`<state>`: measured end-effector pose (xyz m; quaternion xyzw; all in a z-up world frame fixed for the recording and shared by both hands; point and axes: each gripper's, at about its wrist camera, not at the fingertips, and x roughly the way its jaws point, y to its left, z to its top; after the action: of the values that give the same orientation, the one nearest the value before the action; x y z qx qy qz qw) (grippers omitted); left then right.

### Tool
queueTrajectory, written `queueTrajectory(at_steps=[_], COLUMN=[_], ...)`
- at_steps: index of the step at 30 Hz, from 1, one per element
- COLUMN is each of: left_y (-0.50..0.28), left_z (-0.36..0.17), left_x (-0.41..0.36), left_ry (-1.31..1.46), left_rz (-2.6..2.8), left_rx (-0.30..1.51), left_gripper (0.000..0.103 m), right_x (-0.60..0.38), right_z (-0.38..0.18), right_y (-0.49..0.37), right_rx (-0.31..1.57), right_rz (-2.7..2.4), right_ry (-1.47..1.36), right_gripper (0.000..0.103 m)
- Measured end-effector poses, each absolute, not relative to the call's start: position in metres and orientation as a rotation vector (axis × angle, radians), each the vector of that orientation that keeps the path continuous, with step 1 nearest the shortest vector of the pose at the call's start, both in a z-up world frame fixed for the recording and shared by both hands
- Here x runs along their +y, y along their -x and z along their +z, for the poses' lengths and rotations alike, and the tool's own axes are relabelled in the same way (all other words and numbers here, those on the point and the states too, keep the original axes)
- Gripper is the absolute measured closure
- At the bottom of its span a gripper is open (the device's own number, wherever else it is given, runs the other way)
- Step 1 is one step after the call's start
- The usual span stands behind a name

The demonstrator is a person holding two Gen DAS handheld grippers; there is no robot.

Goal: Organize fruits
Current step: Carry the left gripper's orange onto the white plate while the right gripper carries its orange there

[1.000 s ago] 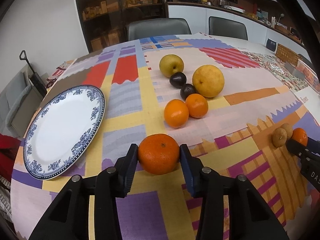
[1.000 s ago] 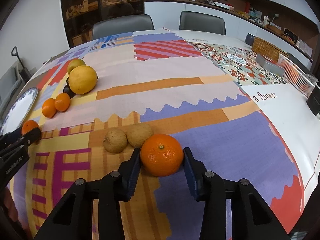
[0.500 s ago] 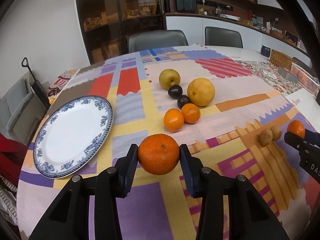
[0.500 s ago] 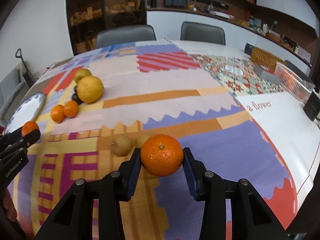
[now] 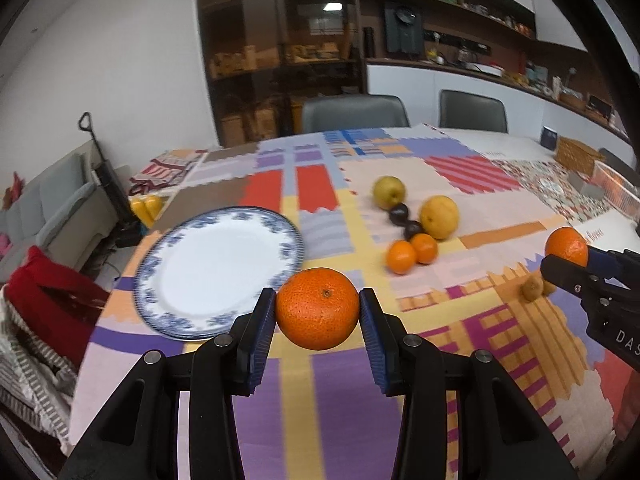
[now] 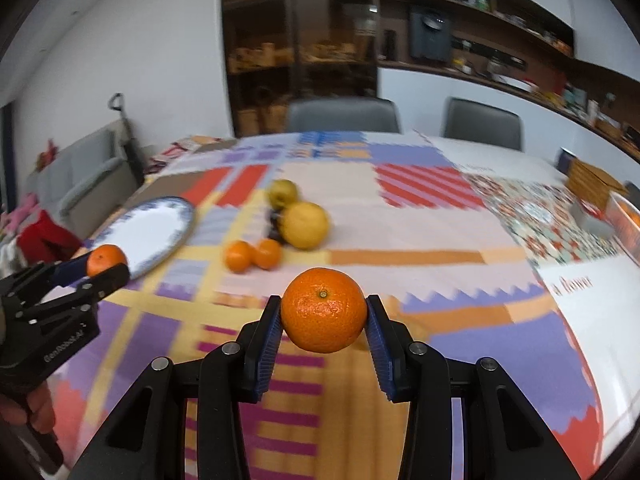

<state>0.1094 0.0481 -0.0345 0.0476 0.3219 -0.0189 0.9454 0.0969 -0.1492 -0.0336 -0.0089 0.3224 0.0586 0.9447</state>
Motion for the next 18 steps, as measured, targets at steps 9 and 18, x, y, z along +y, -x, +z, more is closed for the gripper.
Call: queueTrajectory(at_steps=[9, 18], left_y=[-0.109, -0.136], left_z=[-0.027, -0.035], left_x=[0.101, 0.151], left_ry=[-0.065, -0.052], left_rz=[0.050, 0.083], left_rx=[0.647, 0.686], left_gripper=[0.062, 0.062], right_x=[-0.088, -0.025], right_z=[-0.023, -0.026], right_y=[-0.120, -0.162], right_rx=[0.667, 0.722], right_rz=[0.320, 0.467], right_ry=[0.035, 0.063], right_gripper=[0.061, 0.061])
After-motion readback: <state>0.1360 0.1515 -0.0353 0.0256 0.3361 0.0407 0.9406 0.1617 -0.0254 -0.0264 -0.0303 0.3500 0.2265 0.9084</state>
